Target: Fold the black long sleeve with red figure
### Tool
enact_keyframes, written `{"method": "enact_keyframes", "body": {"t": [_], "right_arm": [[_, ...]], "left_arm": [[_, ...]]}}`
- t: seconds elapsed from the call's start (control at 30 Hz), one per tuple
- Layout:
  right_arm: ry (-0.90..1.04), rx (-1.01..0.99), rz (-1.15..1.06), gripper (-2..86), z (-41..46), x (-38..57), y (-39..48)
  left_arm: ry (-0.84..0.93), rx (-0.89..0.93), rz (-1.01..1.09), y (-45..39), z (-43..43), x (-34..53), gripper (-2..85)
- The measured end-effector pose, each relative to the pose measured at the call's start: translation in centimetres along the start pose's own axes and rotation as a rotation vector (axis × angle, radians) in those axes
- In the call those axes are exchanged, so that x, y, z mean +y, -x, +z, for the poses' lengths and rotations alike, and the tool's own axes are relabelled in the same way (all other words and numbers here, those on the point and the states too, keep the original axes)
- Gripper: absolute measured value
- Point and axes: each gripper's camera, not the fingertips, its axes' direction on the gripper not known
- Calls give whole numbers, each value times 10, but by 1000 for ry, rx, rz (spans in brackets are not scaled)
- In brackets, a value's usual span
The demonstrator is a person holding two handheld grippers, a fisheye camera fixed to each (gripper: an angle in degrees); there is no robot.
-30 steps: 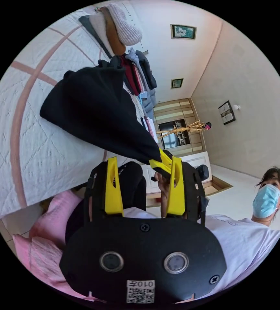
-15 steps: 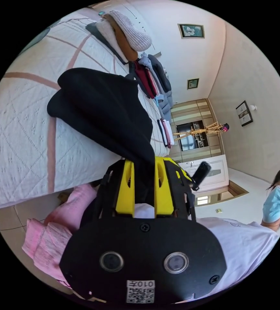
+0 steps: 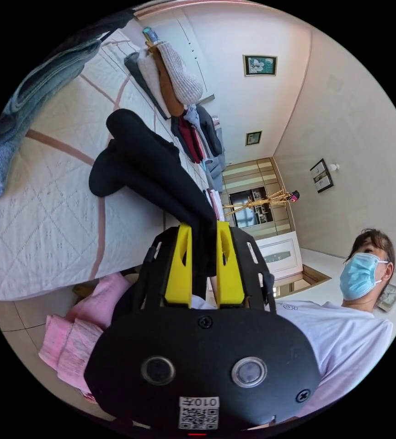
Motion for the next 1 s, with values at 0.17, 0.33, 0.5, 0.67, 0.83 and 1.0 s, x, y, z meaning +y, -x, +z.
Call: {"method": "enact_keyframes", "body": {"t": [0.17, 0.33, 0.5, 0.67, 0.83, 1.0], "right_arm": [[47, -2, 7, 150, -11, -35, 2], [99, 7, 14, 118, -16, -51, 4], [160, 72, 8, 58, -23, -44, 11], [148, 91, -87, 42, -46, -25, 43], [65, 72, -186, 38, -95, 5, 89], [-111, 97, -256, 38, -175, 57, 136]], "left_arm": [[-35, 21, 9, 7, -7, -9, 83], [-55, 25, 12, 19, -6, -14, 82], [-48, -8, 5, 32, 4, -15, 82], [-23, -42, 57, 21, 19, -26, 84], [57, -17, 222, -24, 57, -61, 86], [181, 87, 369, -69, 131, -102, 83]]}}
